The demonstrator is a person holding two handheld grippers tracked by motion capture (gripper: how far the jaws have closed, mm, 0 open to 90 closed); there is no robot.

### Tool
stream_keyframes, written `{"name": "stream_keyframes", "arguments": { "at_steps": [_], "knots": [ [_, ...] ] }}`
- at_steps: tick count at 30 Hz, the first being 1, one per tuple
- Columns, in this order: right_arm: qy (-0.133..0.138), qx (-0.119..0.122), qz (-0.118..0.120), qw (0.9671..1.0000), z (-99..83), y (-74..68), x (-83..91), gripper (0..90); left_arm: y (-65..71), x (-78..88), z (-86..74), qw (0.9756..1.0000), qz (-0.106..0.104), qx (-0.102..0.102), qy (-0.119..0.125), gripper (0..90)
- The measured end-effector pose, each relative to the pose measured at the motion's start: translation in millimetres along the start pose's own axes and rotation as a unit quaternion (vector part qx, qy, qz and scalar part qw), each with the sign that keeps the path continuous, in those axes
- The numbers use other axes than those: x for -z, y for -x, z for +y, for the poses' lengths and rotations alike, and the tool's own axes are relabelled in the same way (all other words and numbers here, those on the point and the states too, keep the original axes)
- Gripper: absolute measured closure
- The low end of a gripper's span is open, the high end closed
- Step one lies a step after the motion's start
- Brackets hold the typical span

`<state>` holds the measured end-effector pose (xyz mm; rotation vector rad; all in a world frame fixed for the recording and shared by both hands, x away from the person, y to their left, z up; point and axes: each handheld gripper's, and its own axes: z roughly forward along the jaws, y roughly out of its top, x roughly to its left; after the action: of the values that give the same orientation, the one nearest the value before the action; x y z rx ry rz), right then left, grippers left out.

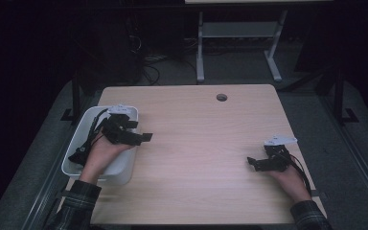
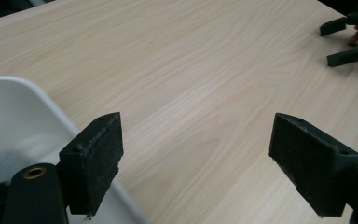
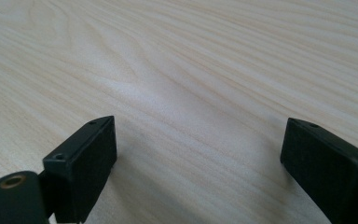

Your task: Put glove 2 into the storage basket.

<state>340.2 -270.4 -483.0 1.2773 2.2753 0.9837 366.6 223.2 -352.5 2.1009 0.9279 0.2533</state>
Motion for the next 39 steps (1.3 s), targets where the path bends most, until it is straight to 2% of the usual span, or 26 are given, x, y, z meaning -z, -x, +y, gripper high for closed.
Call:
{"name": "stream_keyframes", "arguments": {
  "at_steps": [5, 8, 10, 11, 17, 21, 24, 25, 31, 33, 35, 37, 39],
  "knots": [
    [0.000, 0.000, 0.000, 1.0000, 0.0, 0.0, 0.0, 10.4, 19.0, -16.5, -1.6, 0.9998, -0.016, -0.002, 0.008, 16.8],
    [0.000, 0.000, 0.000, 1.0000, 0.0, 0.0, 0.0, 10.4, 34.2, -29.8, -3.4, 0.9997, -0.019, -0.015, 0.009, 16.8],
    [0.000, 0.000, 0.000, 1.0000, 0.0, 0.1, 0.0, 10.4, 37.8, -32.7, -3.9, 0.9996, -0.019, -0.018, 0.007, 16.8],
    [0.000, 0.000, 0.000, 1.0000, 0.0, 0.1, 0.0, 10.4, 44.7, -40.0, -5.2, 0.9994, -0.027, -0.021, 0.006, 16.8],
    [0.000, 0.000, 0.000, 1.0000, -0.1, -0.1, 0.0, 10.5, 57.4, -57.3, -11.3, 0.9987, -0.036, -0.035, -0.006, 16.8],
    [0.000, 0.001, 0.001, 1.0000, 0.0, -0.1, 0.0, 10.5, 67.8, -77.4, -22.0, 0.9973, -0.049, -0.048, -0.027, 16.8],
    [0.000, 0.000, 0.001, 1.0000, -0.1, -0.2, 0.1, 10.5, 71.5, -83.9, -26.0, 0.9969, -0.050, -0.051, -0.034, 16.8],
    [0.000, 0.000, 0.000, 1.0000, -0.1, -0.2, 0.1, 10.5, 73.6, -90.1, -29.6, 0.9962, -0.049, -0.061, -0.039, 16.8],
    [0.000, -0.001, 0.000, 1.0000, -0.1, -0.5, 0.1, 10.5, 77.4, -104.3, -41.7, 0.9961, -0.046, -0.063, -0.042, 16.7],
    [0.000, 0.000, 0.000, 1.0000, -0.1, -0.4, 0.1, 10.4, 76.5, -112.2, -48.2, 0.9953, -0.031, -0.079, -0.047, 16.7],
    [0.000, 0.000, 0.001, 1.0000, -0.3, -0.7, 0.2, 10.5, 76.8, -116.8, -52.4, 0.9948, -0.023, -0.085, -0.051, 16.2],
    [0.000, 0.001, 0.001, 1.0000, -0.4, -0.8, 0.3, 10.5, 76.6, -119.3, -54.7, 0.9945, -0.024, -0.087, -0.054, 16.1],
    [0.001, -0.001, 0.002, 1.0000, -0.4, -1.3, 0.3, 10.4, 76.4, -124.9, -58.8, 0.9932, -0.017, -0.094, -0.066, 14.7]
  ]
}}
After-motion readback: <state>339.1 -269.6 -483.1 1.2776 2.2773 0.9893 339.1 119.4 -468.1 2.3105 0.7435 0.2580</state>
